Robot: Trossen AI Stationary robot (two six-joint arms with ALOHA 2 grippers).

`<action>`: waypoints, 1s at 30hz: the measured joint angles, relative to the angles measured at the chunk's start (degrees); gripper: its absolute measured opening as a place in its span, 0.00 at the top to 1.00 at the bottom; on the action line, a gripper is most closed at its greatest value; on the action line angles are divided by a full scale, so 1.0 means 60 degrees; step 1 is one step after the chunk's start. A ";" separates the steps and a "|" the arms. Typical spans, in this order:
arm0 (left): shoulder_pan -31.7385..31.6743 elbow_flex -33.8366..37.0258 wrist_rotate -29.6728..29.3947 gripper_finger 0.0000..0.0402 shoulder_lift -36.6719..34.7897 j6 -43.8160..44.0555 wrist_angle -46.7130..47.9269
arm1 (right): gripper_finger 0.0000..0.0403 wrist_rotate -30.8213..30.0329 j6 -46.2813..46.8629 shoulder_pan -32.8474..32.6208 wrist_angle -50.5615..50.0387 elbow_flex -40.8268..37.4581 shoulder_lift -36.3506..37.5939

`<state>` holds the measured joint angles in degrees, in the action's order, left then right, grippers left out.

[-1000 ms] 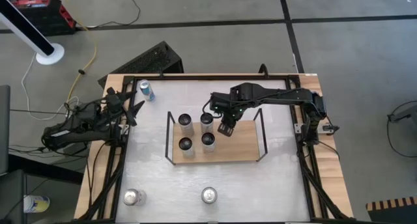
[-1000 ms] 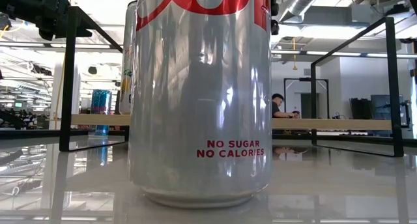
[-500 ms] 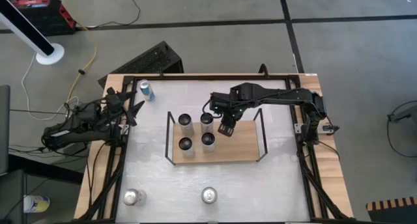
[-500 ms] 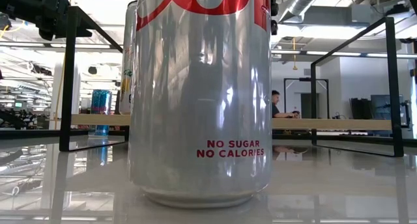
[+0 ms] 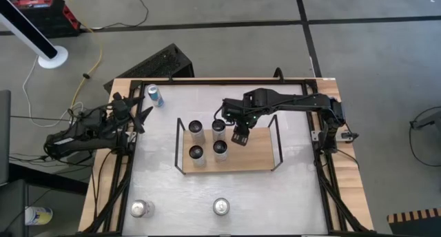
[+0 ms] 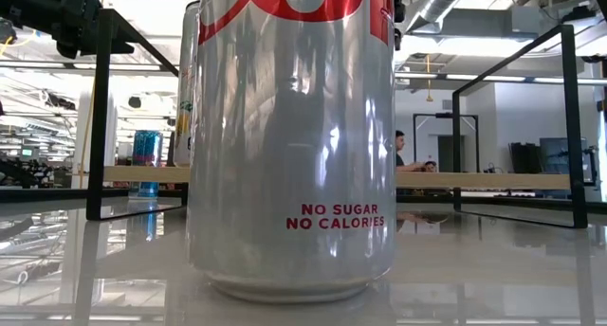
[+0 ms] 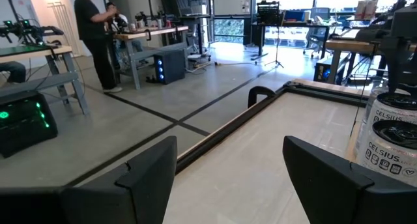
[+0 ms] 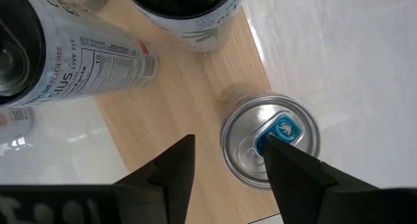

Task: Place canned beverage on shelf
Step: Put the right blue soda can on the shelf, then put the right red-silver soda can on the shelf

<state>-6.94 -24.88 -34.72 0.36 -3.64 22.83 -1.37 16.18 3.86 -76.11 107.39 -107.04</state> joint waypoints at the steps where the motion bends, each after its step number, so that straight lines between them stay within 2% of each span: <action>1: -0.0002 0.0002 0.0000 0.34 -0.0002 0.0000 0.0000 | 0.49 0.0000 -0.0029 0.0007 -0.0023 -0.0004 0.0044; 11: -0.0004 0.0000 0.0000 0.34 -0.0004 0.0000 0.0000 | 0.49 -0.0004 -0.0211 0.0070 -0.0200 -0.0018 0.0262; 21: 0.0000 0.0004 0.0000 0.34 0.0000 0.0000 -0.0003 | 0.49 -0.0007 -0.0211 0.0124 -0.0054 -0.0018 0.1024; 26: 0.0000 0.0004 -0.0004 0.34 -0.0004 0.0000 -0.0003 | 0.49 -0.0011 -0.0244 -0.0316 -0.0052 -0.0004 0.1576; 30: 0.0000 0.0004 -0.0007 0.34 -0.0004 0.0000 -0.0007 | 0.49 -0.0068 -0.0258 -0.1198 0.0008 -0.0011 0.1921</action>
<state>-6.94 -24.86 -34.76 0.34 -3.64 22.79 -1.77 14.63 -3.33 -76.07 107.33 -95.52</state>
